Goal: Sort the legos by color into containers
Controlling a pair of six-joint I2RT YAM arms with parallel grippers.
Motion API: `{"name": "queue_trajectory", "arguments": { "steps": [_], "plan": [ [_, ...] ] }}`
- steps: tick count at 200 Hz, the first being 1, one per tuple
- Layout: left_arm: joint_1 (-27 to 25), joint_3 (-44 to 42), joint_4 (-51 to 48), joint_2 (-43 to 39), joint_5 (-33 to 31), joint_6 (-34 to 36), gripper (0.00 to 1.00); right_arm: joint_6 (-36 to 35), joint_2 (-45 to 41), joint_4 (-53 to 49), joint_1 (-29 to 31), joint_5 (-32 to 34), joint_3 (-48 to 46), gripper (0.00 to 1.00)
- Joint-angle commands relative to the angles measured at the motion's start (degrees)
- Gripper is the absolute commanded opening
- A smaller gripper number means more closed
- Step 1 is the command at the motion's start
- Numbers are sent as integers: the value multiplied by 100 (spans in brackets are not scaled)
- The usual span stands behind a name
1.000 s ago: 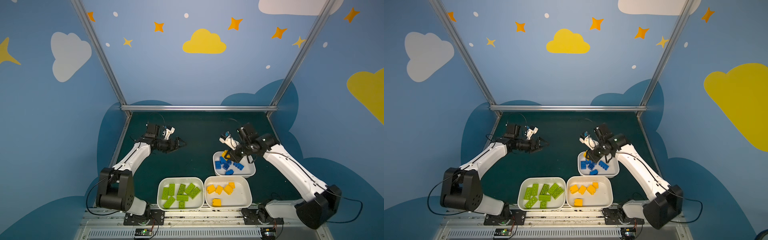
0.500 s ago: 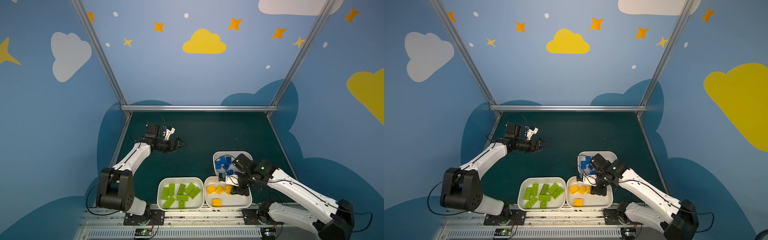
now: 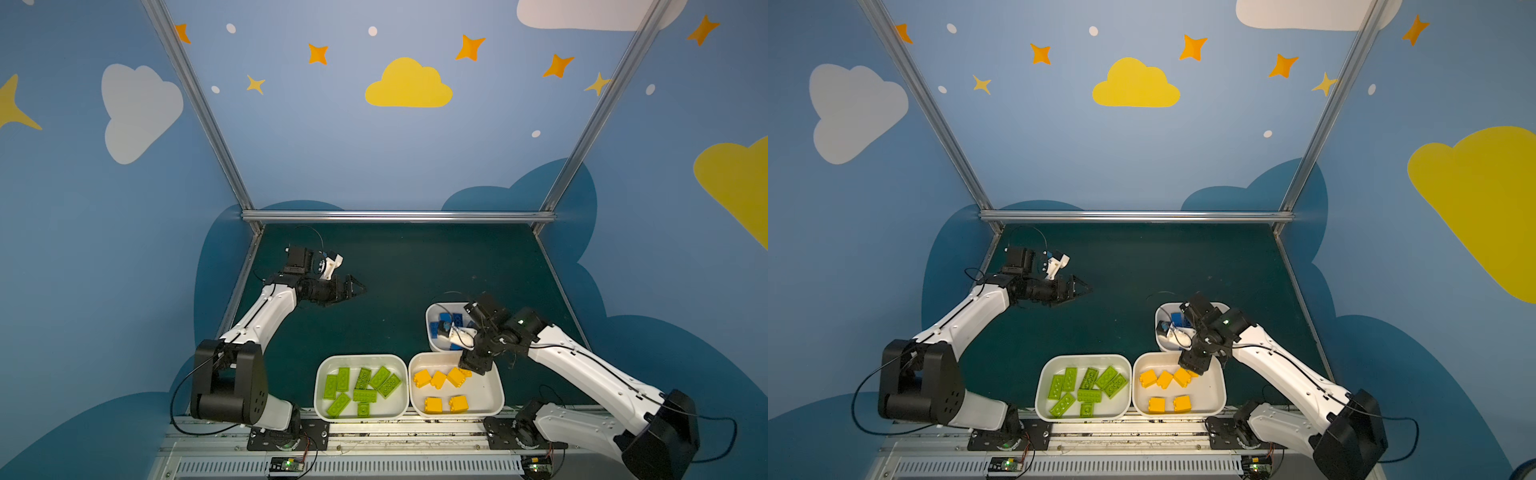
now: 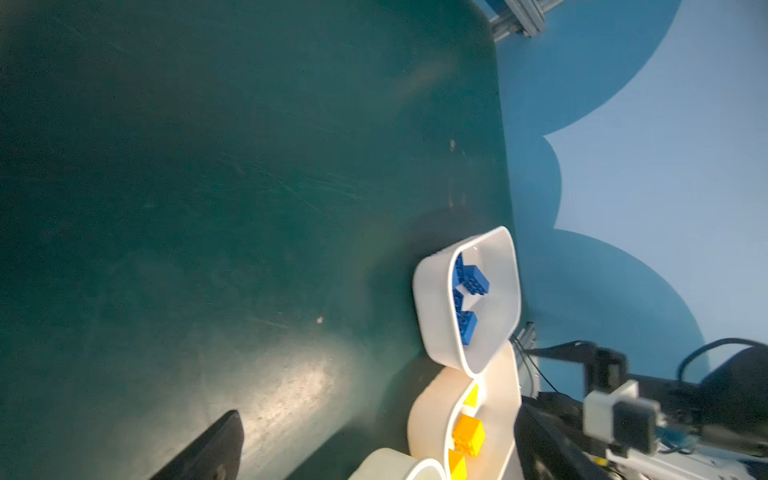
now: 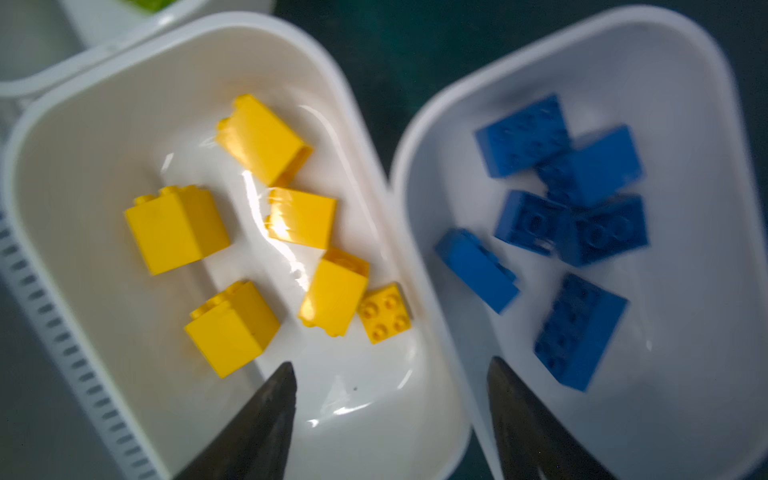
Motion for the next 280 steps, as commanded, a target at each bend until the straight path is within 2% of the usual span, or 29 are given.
{"name": "queue_trajectory", "arguments": {
  "steps": [1,10,30,41,52,64,85,98,122,132,136,143,170,207,227,246,266,280],
  "plan": [
    [190,72,-64,-284,-888,276,100,766,-83,802,-765,203,237,83],
    [289,-73,121,-352,-1255,257,100,1088,-24,1223,-1171,177,234,85],
    [390,-510,716,-507,-2255,254,100,2313,134,2328,-2129,10,35,87],
    [405,-812,1136,-601,-2929,134,100,3077,268,2999,-2497,306,-153,88],
    [414,-1109,1607,-692,-3315,182,100,3886,465,3563,-2762,951,-277,90],
    [423,-1350,2035,-733,-3674,343,100,4266,704,3786,-2977,1322,-241,90],
    [429,-1687,2613,-594,-4161,627,100,4112,942,4492,-3324,1665,-474,90],
    [442,-1910,2997,-460,-4247,666,100,3918,1015,5086,-3506,1698,-768,90],
    [443,-2467,4033,-269,-4317,660,100,3507,1341,6122,-3617,1424,-1146,91],
    [444,-2657,4510,-149,-4372,650,100,3943,1544,6158,-3730,1133,-1114,91],
    [439,-2698,4674,-118,-4388,662,100,3869,1631,6095,-3743,851,-1065,91],
    [436,-2669,4718,-108,-4332,725,100,3790,1751,5932,-3700,605,-967,91],
    [445,-2850,5560,-7,-4230,1341,100,3651,1859,6537,-3537,759,-1283,91],
    [460,-3025,6108,234,-3933,1475,100,3610,1815,8117,-3513,782,-2335,92],
    [461,-3363,6610,219,-3872,1506,100,3634,1830,7955,-3479,857,-2254,92],
    [452,-3868,8211,656,-3931,1474,100,3627,1839,7923,-3444,939,-2238,92],
    [451,-3544,6956,300,-3923,1484,100,3607,1835,7917,-3373,1043,-2242,92],
    [465,-3706,7568,469,-3952,1402,100,3596,1841,7908,-3364,1079,-2230,92]
  ]
}}
